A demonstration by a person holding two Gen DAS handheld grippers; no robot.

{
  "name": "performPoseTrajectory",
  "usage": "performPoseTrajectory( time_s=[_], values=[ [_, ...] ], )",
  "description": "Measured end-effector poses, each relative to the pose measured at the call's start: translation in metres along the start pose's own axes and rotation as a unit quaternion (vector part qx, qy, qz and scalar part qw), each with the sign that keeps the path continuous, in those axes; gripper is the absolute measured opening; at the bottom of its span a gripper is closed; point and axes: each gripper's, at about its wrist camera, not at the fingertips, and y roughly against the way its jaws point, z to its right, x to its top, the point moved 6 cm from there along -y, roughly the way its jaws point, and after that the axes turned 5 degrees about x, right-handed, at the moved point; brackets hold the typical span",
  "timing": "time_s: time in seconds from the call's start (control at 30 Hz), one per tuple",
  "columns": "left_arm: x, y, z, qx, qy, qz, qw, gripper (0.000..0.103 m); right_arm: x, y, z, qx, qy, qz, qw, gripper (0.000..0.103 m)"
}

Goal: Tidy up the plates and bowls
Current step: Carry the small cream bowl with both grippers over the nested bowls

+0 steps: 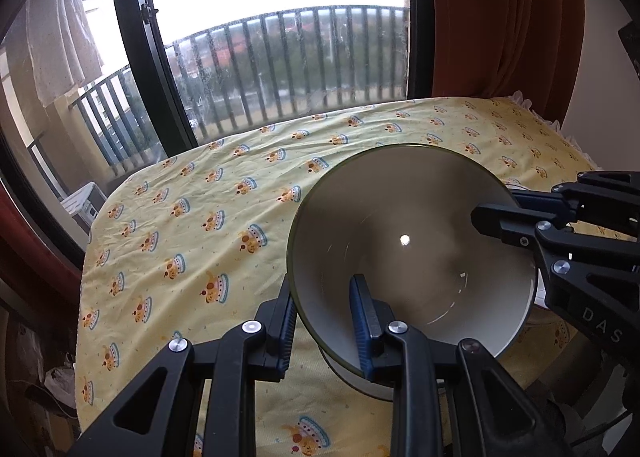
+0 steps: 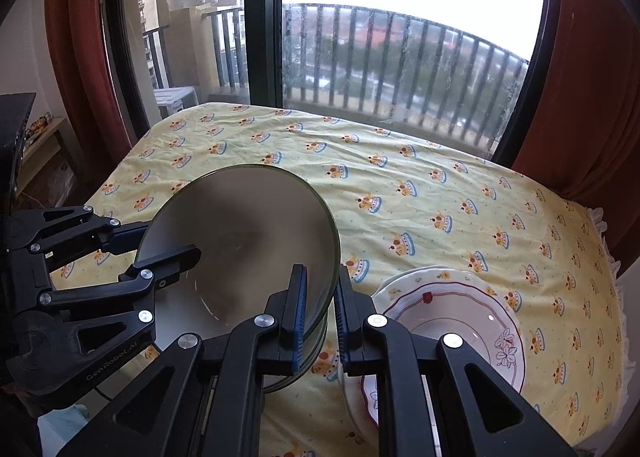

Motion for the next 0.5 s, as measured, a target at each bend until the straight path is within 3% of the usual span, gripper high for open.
performPoseTrajectory(
  time_s=[0.3, 0.5],
  values=[
    [-0.019, -0.016, 0.005, -0.008, -0.001, -0.019, 0.9998, 0.024, -0.023, -0.024, -0.002, 0.009, -0.015, -0.031, 0.999, 0.016],
    [-0.025, -0.02, 0.01, -0.005, -0.007, -0.015, 0.9998, 0.024, -0.028, -0.028, 0.001, 0.008, -0.022, -0.028, 0.999, 0.016]
  ],
)
